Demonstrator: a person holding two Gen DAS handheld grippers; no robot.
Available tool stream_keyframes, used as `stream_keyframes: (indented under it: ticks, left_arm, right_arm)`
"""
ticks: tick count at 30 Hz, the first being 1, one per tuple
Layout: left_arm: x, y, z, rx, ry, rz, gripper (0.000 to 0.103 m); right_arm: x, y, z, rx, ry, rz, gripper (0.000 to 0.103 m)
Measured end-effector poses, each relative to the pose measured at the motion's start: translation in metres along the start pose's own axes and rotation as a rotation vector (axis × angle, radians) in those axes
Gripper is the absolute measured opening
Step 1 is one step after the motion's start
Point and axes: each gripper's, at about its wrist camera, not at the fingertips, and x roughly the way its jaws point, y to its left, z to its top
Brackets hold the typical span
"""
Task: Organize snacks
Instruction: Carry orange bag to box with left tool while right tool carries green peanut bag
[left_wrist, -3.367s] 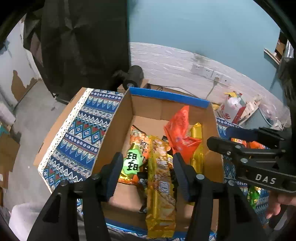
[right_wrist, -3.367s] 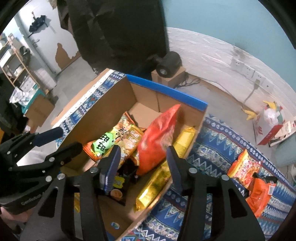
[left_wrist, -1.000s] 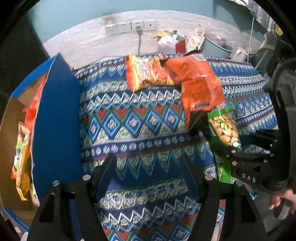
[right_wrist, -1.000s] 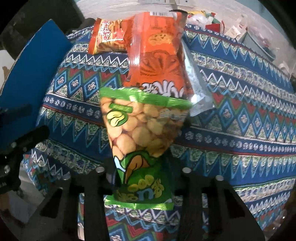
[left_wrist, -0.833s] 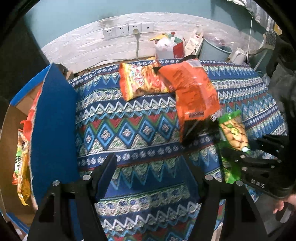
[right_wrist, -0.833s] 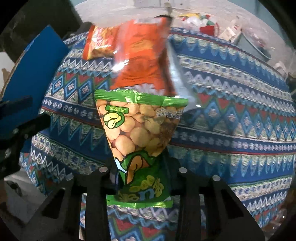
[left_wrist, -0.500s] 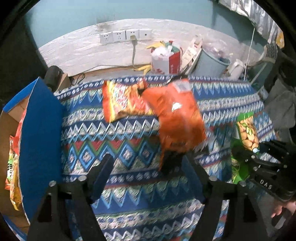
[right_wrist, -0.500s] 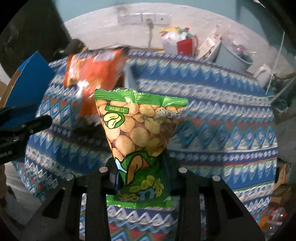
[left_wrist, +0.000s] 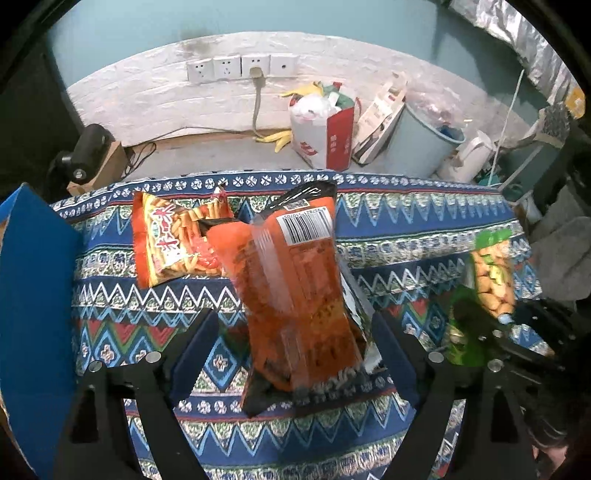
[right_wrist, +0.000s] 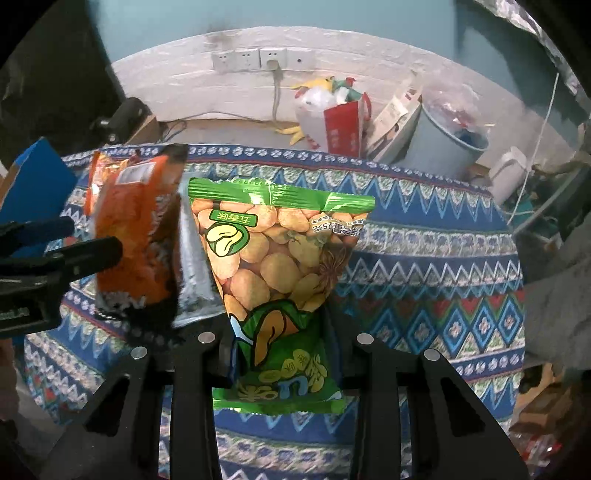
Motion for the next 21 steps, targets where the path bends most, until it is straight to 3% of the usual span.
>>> stream_keyframes:
  ticks: [12, 15, 21]
  left_arm:
    - [0.040, 0.007, 0.001, -0.028, 0.071, -0.033, 0.086]
    - [0.042, 0.009, -0.002, -0.029, 0.075, -0.076, 0.073]
    - [0.038, 0.005, -0.005, 0.037, 0.060, -0.067, 0.058]
  right_arm:
    - [0.019, -0.011, 0.020, 0.020, 0.017, 0.045, 0.034]
    - [0.022, -0.007, 0.024, 0.013, 0.019, 0.049, 0.034]
    - [0.025, -0.002, 0.025, 0.005, 0.023, 0.049, 0.034]
